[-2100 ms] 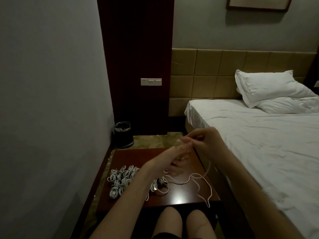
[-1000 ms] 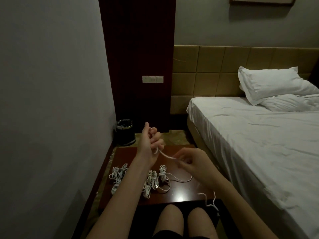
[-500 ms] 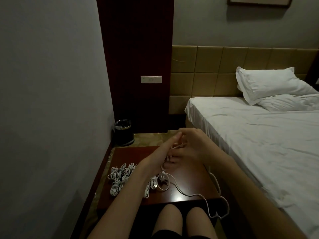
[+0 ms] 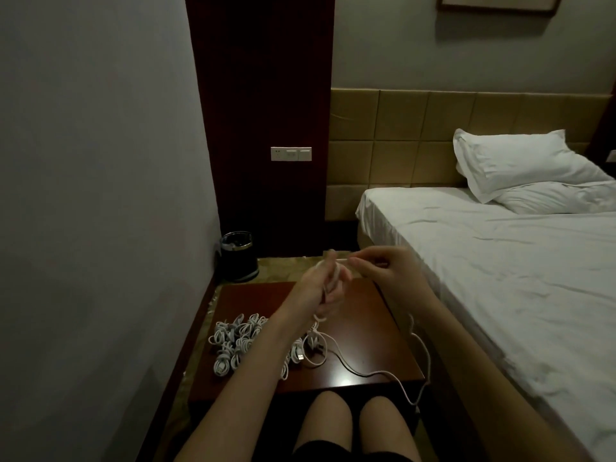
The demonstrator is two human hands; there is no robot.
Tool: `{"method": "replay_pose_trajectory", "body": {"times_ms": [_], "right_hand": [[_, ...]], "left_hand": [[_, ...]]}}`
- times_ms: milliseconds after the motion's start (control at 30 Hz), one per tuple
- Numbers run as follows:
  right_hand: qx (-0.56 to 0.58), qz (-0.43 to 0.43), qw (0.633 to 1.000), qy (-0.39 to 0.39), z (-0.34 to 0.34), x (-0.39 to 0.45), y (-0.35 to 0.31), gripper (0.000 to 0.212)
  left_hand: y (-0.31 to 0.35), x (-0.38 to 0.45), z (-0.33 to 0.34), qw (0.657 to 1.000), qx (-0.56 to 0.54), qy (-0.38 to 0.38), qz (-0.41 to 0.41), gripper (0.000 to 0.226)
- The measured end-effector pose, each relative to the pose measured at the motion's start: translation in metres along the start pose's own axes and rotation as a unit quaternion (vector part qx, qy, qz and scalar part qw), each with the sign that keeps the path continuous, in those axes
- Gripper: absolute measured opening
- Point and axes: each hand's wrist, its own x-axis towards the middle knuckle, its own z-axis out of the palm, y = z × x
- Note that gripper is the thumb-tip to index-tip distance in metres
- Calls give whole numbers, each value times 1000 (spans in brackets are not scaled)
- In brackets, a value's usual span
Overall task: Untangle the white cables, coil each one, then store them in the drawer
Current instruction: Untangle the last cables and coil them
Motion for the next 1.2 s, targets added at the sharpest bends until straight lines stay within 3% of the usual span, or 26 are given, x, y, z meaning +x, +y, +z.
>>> {"method": "replay_pose_trajectory", "body": {"times_ms": [133, 200, 300, 400, 567, 667, 800, 1000, 1200], "right_hand": [[-32, 13, 997, 68, 12, -15, 3, 9], [-38, 6, 996, 82, 16, -24, -1, 9], [-25, 10, 996, 89, 26, -41, -1, 9], [-21, 3, 996, 86, 48, -63, 3, 10], [-10, 36, 997, 68, 59, -89, 11, 5], [-48, 23, 998, 30, 49, -105, 10, 8], [-141, -36, 986, -84, 41, -121, -13, 11], [-281, -117, 925, -226, 40, -122, -51, 20], [-307, -109, 929, -176, 34, -132, -65, 24]], "left_hand": [[-5, -7, 1, 990, 95, 103, 30, 50], [-9, -8, 4, 985, 86, 148, 21, 50], [-11, -11, 10, 987, -80, 138, -3, 57], [-10, -16, 16, 963, -239, 122, -25, 57], [-21, -30, 24, 906, -372, 203, -11, 48], [-21, -42, 14, 883, -424, 200, 12, 45], [-26, -55, 16, 933, -316, 174, -10, 46], [-32, -72, 36, 975, -174, 138, -32, 55], [-52, -94, 38, 994, 1, 103, -29, 51]]}}
